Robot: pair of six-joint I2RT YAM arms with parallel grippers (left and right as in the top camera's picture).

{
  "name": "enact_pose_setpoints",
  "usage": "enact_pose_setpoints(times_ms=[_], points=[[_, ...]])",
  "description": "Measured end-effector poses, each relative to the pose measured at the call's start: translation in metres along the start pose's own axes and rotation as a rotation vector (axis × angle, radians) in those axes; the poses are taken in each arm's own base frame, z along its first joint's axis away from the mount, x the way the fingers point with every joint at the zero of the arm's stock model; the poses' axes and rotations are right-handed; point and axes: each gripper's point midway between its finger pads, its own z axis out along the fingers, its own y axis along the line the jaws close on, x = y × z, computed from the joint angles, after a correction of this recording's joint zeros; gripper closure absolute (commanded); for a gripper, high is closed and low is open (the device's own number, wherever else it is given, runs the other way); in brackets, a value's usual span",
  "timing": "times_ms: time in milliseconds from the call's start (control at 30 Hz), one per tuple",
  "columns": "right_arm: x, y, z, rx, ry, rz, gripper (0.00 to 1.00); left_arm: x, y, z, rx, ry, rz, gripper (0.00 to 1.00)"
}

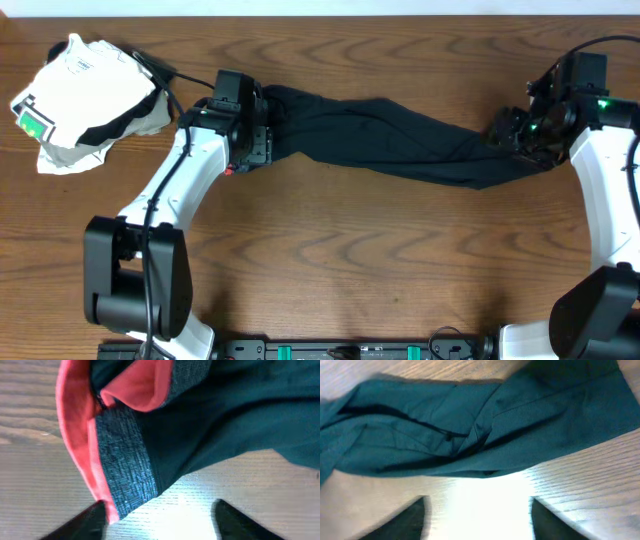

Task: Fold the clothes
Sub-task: 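Pull the cuff leftward with the left gripper, right gripper holding the other end, then stretch the black garment flat between both grippers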

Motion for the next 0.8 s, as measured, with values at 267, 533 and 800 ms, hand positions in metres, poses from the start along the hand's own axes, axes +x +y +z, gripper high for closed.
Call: enact_pose_setpoints(times_ms=[267,533,800], points=[[0.019,-0.012,0.036,0.001,0.023,0.027,0.82,0.004,-0.007,0.013,0.038,0.029,0.009,0.94],[0.018,-0.015,0.06,-0.028,-0.026,0.032,0.89,0.014,-0.009,0.036,0.042,0.084,0.006,0.94],[0.016,-0.017,0.075,-0.048,-0.078,0.022,0.94,0.012,-0.009,0.061,0.044,0.087,0.0,0.94]])
